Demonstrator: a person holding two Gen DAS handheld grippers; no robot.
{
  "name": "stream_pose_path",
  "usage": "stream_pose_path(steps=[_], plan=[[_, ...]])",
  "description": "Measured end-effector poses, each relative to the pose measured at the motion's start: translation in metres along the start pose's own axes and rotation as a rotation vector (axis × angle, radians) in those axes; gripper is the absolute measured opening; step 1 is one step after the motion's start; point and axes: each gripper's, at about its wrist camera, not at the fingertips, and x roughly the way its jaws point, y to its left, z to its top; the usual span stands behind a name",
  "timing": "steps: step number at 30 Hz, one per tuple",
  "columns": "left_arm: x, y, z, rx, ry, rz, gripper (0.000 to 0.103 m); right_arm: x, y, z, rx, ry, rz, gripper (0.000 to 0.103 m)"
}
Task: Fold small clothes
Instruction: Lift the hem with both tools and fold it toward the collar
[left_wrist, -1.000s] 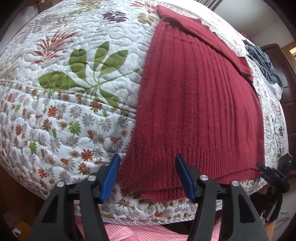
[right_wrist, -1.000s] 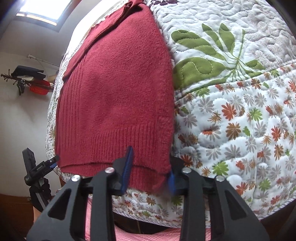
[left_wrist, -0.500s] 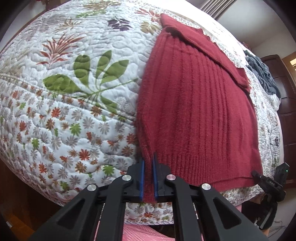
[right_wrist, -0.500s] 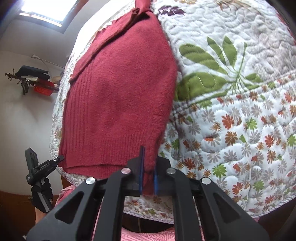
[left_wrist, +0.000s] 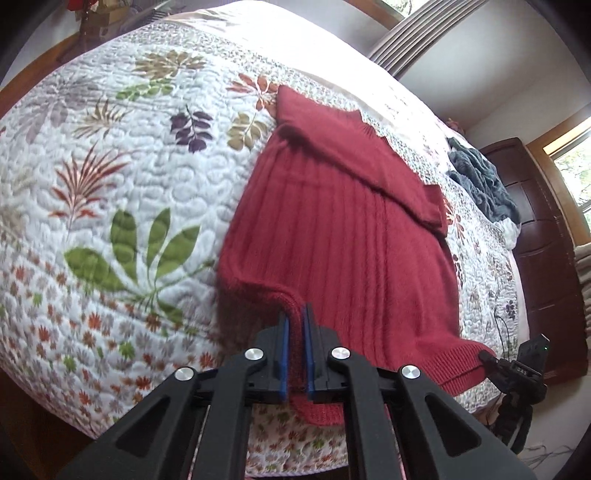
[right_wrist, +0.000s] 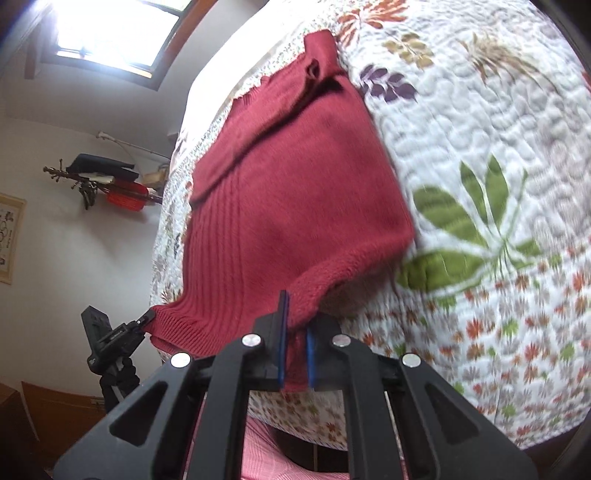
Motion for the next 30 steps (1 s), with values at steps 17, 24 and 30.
stream_pose_path(steps=[17, 24, 30], plan=[[0.059, 0.011, 0.082, -0.086, -0.056, -0.010, 0.006, 0.039, -0.019, 0.100, 0.102, 0.051, -0.022, 0.006], [0.095, 0.023, 0.100, -0.126, -0.016, 0.016, 0.007, 0.067, -0.037, 0.125, 0.146, 0.104, -0.054, 0.006], [0.113, 0.033, 0.106, -0.159, 0.011, 0.016, 0.011, 0.080, -0.050, 0.136, 0.179, 0.141, -0.055, 0.008]])
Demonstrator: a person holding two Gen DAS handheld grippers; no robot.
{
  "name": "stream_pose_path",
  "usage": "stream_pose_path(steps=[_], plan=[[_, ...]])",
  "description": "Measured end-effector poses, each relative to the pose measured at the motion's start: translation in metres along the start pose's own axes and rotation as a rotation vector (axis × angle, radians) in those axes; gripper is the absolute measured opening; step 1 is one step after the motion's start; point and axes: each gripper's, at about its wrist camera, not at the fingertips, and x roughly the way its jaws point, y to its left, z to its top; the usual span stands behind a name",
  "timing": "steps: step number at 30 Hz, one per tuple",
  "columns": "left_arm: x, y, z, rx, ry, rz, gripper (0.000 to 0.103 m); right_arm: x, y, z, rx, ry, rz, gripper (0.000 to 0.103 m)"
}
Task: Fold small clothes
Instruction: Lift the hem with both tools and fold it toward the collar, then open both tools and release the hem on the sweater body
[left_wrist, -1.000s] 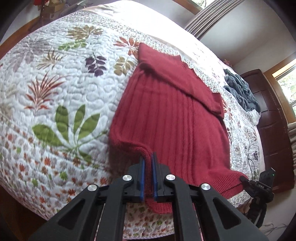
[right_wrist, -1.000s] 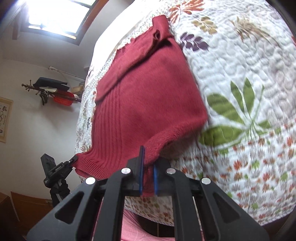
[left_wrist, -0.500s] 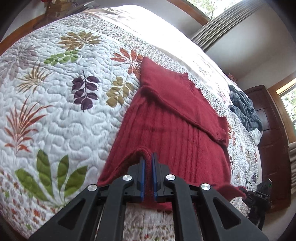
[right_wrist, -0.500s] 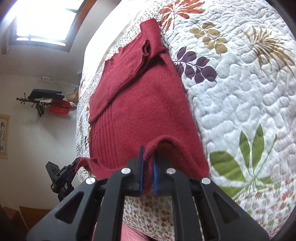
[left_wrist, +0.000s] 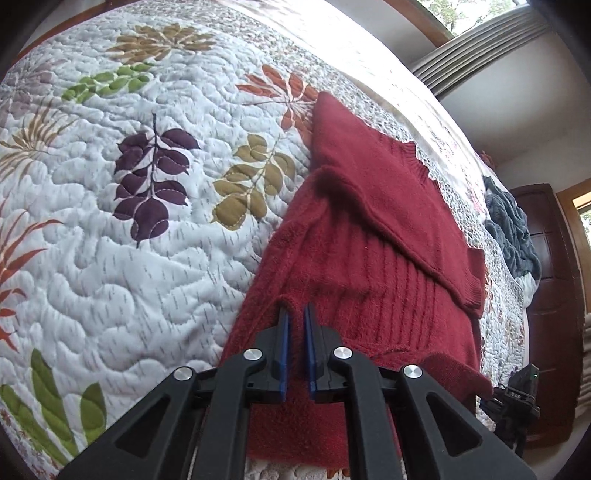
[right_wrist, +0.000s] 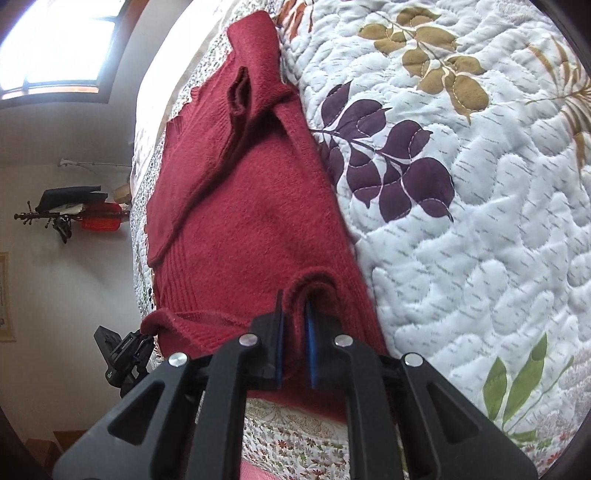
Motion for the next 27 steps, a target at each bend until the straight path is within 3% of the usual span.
stream_pose_path(steps=[6, 8, 10, 13, 17, 23, 27], plan=[[-0.004, 0.007, 0.006, -0.045, 0.024, -0.061, 0.013, -0.004, -0.006, 0.005, 0.021, 0.017, 0.021, 0.016], [-0.011, 0.010, 0.006, -0.053, 0.019, -0.076, 0.023, -0.012, -0.007, 0.005, 0.016, -0.006, 0.016, 0.023], [-0.023, 0.014, 0.007, -0.045, -0.014, -0.048, 0.033, -0.023, -0.007, 0.007, 0.015, -0.034, 0.011, 0.026], [-0.037, 0.017, 0.009, -0.018, -0.045, -0.027, 0.033, -0.039, -0.005, 0.007, -0.018, -0.073, -0.045, 0.037], [-0.047, 0.006, 0.008, 0.092, -0.063, 0.005, 0.041, -0.053, 0.005, 0.004, -0.079, -0.110, -0.092, 0.037], [-0.027, -0.037, -0.002, 0.351, -0.033, 0.102, 0.048, -0.054, 0.033, -0.003, -0.217, -0.138, -0.180, 0.042], [-0.005, -0.048, -0.003, 0.416, -0.001, 0.158, 0.049, -0.045, 0.051, -0.008, -0.315, -0.139, -0.244, 0.045]])
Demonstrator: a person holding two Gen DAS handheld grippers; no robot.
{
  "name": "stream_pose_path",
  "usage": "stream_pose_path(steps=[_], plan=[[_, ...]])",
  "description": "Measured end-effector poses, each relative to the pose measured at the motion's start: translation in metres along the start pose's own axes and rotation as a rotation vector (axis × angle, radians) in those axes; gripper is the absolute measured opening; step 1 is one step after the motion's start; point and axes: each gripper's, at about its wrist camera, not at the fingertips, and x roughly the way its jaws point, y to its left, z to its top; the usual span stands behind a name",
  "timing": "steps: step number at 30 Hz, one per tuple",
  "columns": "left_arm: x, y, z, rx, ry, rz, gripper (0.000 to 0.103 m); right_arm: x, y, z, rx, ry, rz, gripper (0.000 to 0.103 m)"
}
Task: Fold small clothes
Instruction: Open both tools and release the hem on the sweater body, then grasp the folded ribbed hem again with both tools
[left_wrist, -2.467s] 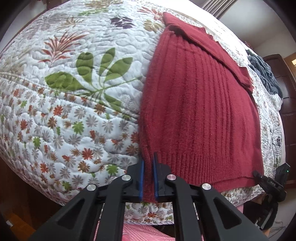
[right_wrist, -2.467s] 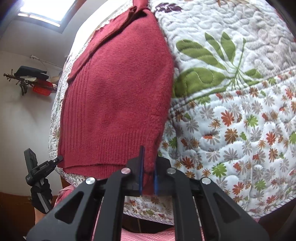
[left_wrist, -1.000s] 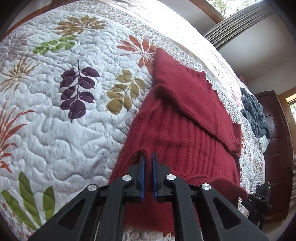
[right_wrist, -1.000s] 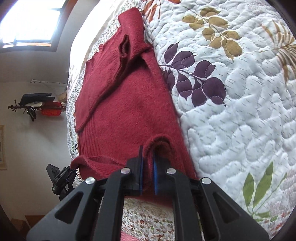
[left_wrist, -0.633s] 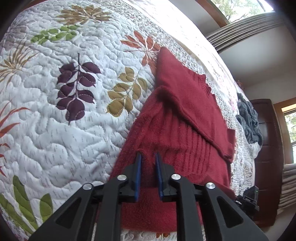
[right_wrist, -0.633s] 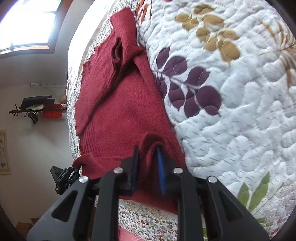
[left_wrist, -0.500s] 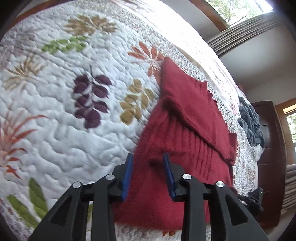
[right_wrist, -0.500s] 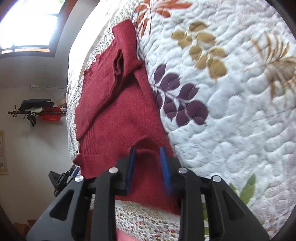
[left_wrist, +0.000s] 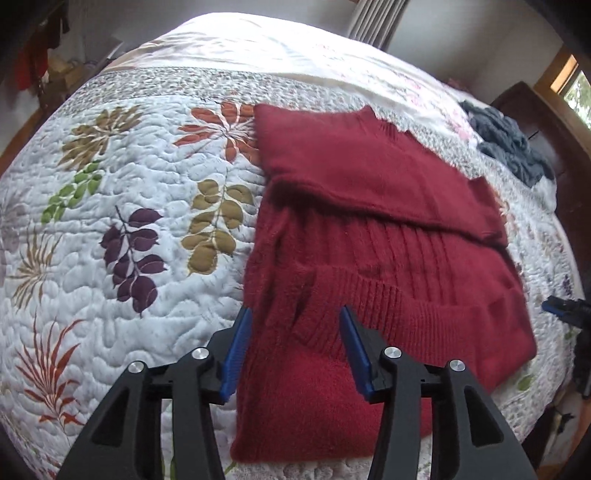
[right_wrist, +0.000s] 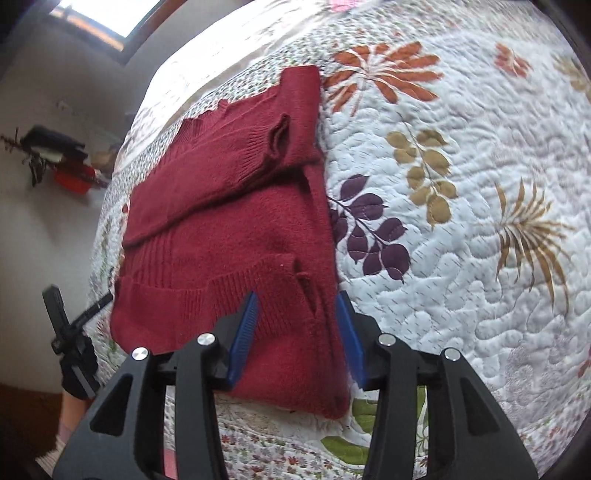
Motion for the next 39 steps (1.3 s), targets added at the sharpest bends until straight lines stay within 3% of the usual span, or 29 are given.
stream_pose_path(steps=[7, 11, 16, 27, 30, 34, 36, 39], plan=[[0.020, -0.006, 0.004, 0.054, 0.028, 0.024, 0.047, 0.015, 0.020, -0.003, -0.130, 0.018, -0.075, 0.046], [0.023, -0.009, 0.004, 0.074, 0.031, 0.026, 0.023, 0.021, 0.022, -0.003, -0.161, 0.018, -0.082, 0.046], [0.017, -0.012, 0.002, 0.075, 0.013, -0.004, 0.017, 0.025, 0.024, -0.005, -0.228, 0.019, -0.100, 0.046], [0.008, -0.022, -0.005, 0.101, -0.037, -0.037, 0.017, 0.045, 0.029, 0.000, -0.329, 0.036, -0.123, 0.046], [0.018, -0.022, -0.004, 0.116, -0.010, -0.018, 0.018, 0.057, 0.030, 0.003, -0.334, 0.058, -0.126, 0.046], [0.032, -0.018, 0.000, 0.108, 0.023, -0.019, 0.030, 0.070, 0.032, 0.005, -0.349, 0.077, -0.130, 0.048], [0.035, -0.017, 0.001, 0.105, 0.030, -0.022, 0.030, 0.074, 0.034, 0.005, -0.361, 0.083, -0.143, 0.044], [0.033, -0.020, 0.000, 0.111, 0.021, -0.013, 0.025, 0.075, 0.039, 0.003, -0.400, 0.084, -0.166, 0.021]])
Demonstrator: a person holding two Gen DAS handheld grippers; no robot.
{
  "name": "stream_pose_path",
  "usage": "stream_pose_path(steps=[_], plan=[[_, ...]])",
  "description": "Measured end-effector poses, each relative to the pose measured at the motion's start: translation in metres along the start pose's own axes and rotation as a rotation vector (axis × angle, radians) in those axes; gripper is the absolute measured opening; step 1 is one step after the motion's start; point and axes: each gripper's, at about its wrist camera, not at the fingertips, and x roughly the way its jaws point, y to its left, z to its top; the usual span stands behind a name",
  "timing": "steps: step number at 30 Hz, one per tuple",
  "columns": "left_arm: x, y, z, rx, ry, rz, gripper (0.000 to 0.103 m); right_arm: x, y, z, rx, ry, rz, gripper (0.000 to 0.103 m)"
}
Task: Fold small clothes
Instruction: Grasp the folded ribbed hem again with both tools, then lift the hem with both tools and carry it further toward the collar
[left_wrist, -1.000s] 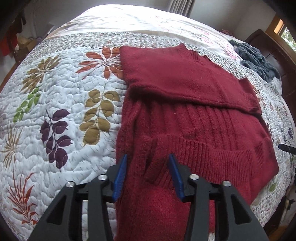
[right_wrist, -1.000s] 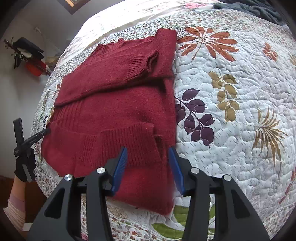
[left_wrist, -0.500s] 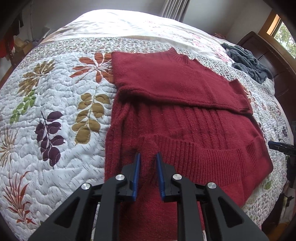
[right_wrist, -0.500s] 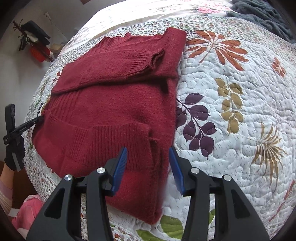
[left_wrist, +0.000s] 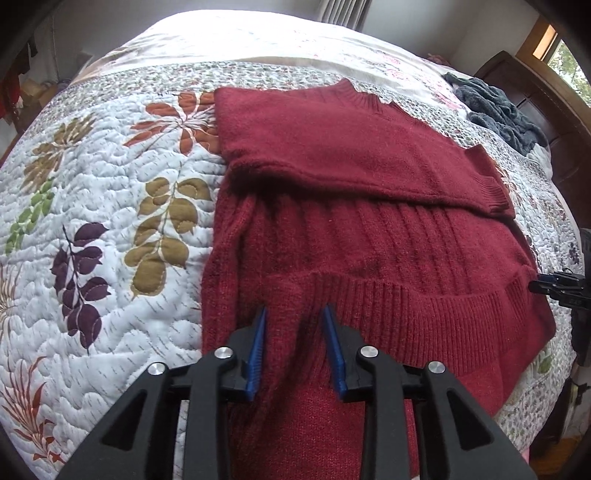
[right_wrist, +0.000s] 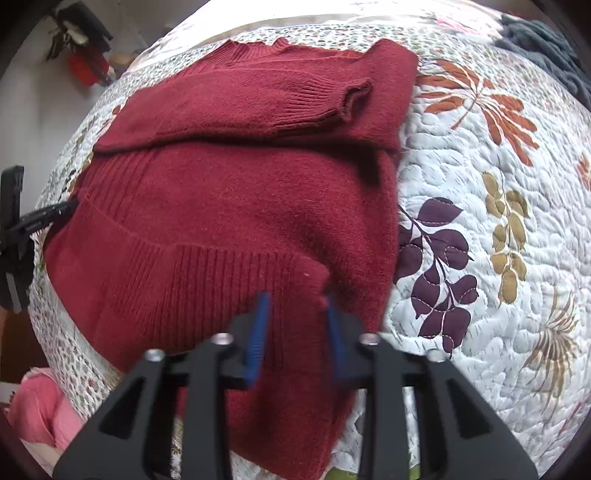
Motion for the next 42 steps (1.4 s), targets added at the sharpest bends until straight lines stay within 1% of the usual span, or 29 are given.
stream_pose_path(steps=[1, 2, 3, 6, 9, 11, 12, 14, 15, 16, 17, 18, 19, 20, 21, 24, 29, 33, 34, 37, 40, 42], plan=[[-0.002, -0.001, -0.001, 0.007, -0.006, 0.007, 0.019, -0.001, 0.000, 0.000, -0.008, -0.002, -0.008, 0.014], [-0.005, -0.002, -0.002, 0.012, -0.012, 0.011, 0.014, -0.003, 0.001, -0.001, -0.017, -0.005, -0.010, 0.009], [-0.007, -0.002, -0.003, 0.011, -0.015, 0.004, 0.013, -0.007, 0.002, -0.002, -0.023, -0.009, -0.002, 0.006], [-0.018, 0.000, -0.009, -0.009, -0.035, -0.041, 0.011, -0.015, 0.001, -0.007, -0.024, -0.018, 0.030, 0.006], [-0.018, 0.000, -0.011, -0.002, -0.031, -0.032, 0.011, -0.012, 0.001, -0.007, -0.016, -0.008, 0.019, 0.007], [-0.011, 0.001, -0.010, 0.000, -0.015, -0.024, 0.011, -0.007, 0.000, -0.007, 0.001, 0.006, 0.022, 0.010], [-0.008, 0.001, -0.008, -0.003, -0.006, -0.032, 0.012, -0.003, -0.001, -0.006, 0.011, 0.013, 0.026, 0.011], [0.000, 0.002, -0.005, -0.010, 0.007, -0.024, 0.021, 0.003, -0.002, -0.006, 0.025, 0.023, 0.029, 0.017], [0.003, 0.003, -0.004, -0.012, 0.016, -0.027, 0.022, 0.005, -0.002, -0.006, 0.031, 0.027, 0.032, 0.020], [0.006, 0.003, -0.002, -0.016, 0.020, -0.030, 0.023, 0.007, -0.002, -0.006, 0.034, 0.030, 0.034, 0.020], [0.007, 0.004, -0.001, -0.020, 0.022, -0.031, 0.022, 0.008, -0.002, -0.006, 0.033, 0.032, 0.034, 0.020], [0.007, 0.003, -0.001, -0.022, 0.023, -0.034, 0.022, 0.006, -0.002, -0.006, 0.029, 0.027, 0.028, 0.015], [0.007, 0.003, -0.001, -0.022, 0.023, -0.031, 0.021, 0.004, -0.001, -0.007, 0.025, 0.021, 0.025, 0.006], [0.004, 0.002, -0.002, -0.022, 0.017, -0.027, 0.012, 0.000, 0.000, -0.008, 0.021, 0.010, 0.029, 0.006], [0.001, 0.002, -0.003, -0.025, 0.010, -0.033, 0.009, -0.003, 0.000, -0.009, 0.023, -0.001, 0.034, 0.005], [-0.013, -0.001, -0.008, -0.025, -0.028, -0.032, 0.007, -0.022, 0.002, -0.015, 0.037, -0.048, 0.057, 0.005], [-0.050, -0.006, -0.017, -0.040, -0.123, -0.051, 0.007, -0.056, 0.000, -0.025, 0.088, -0.130, 0.114, 0.005], [-0.080, -0.008, -0.013, -0.050, -0.196, -0.054, 0.007, -0.083, -0.004, -0.024, 0.130, -0.194, 0.157, 0.005], [-0.086, -0.008, -0.010, -0.048, -0.212, -0.053, 0.007, -0.090, -0.005, -0.024, 0.132, -0.207, 0.158, 0.005], [-0.105, -0.010, 0.006, -0.051, -0.269, -0.055, 0.007, -0.113, -0.008, -0.007, 0.130, -0.256, 0.157, 0.005], [-0.121, -0.014, 0.032, -0.040, -0.331, -0.052, 0.007, -0.133, -0.009, 0.016, 0.128, -0.306, 0.168, 0.005], [-0.128, -0.017, 0.055, -0.027, -0.370, -0.049, 0.007, -0.145, -0.009, 0.035, 0.114, -0.334, 0.145, 0.005]])
